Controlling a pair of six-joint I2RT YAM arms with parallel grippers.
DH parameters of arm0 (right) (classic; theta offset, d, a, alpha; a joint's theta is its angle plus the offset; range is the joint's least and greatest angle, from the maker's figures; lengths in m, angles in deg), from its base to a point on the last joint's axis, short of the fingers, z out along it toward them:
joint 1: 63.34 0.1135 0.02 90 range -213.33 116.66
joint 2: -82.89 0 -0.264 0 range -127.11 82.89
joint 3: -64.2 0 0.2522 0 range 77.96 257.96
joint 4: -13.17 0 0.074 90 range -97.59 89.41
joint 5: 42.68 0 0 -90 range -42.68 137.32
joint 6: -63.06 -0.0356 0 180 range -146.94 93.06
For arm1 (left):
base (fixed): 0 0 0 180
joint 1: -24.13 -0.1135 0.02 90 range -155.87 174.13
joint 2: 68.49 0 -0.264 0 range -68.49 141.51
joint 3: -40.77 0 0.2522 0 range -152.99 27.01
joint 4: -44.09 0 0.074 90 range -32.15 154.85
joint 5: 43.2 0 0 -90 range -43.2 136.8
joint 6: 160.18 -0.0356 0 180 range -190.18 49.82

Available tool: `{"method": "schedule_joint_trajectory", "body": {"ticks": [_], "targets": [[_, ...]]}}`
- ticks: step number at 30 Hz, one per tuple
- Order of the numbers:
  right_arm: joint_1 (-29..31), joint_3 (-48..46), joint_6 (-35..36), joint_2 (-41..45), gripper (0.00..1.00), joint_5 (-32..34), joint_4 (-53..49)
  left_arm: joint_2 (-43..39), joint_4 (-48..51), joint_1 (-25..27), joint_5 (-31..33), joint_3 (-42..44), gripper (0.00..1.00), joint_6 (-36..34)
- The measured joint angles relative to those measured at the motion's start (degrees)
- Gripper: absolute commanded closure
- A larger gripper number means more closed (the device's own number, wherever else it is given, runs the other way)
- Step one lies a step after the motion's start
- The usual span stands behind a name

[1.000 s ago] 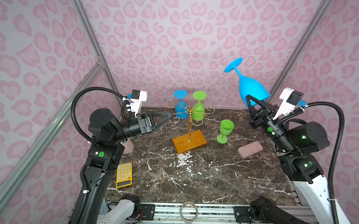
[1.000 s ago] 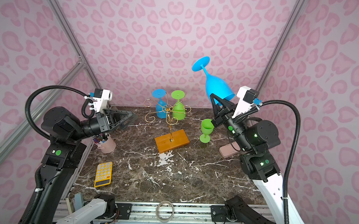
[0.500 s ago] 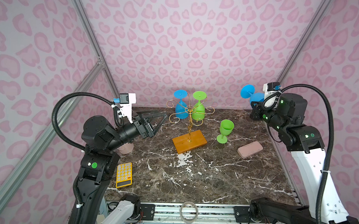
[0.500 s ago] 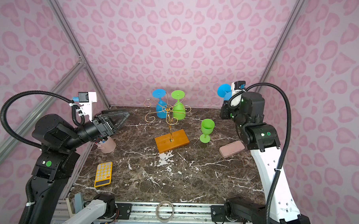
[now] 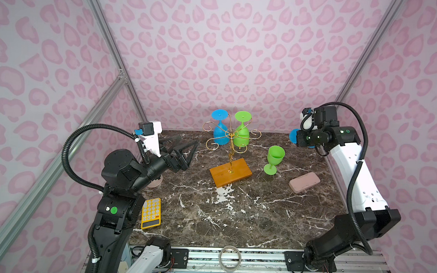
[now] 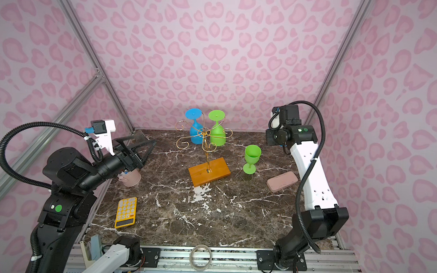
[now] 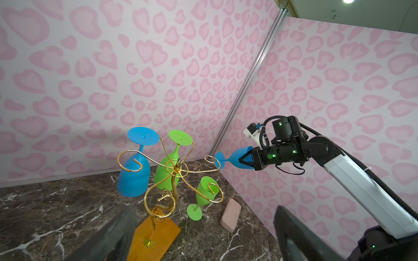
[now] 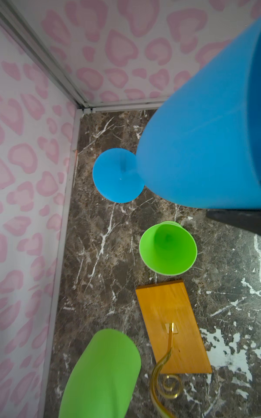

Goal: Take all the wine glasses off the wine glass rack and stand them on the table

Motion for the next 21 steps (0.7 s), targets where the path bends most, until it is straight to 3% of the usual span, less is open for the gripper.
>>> {"method": "schedule_joint_trajectory", "body": {"ticks": [11, 21], "targets": [[-3.8, 2.1, 1.9, -10.1, 1.00, -2.8, -4.4, -0.6, 1.6, 0.0, 3.7, 1.1, 0.03, -3.6], [0.5, 2.9, 3.8, -16.4, 1.00, -1.8, -9.5, -1.6, 2.3, 0.2, 4.7, 1.2, 0.03, -5.4]]}}
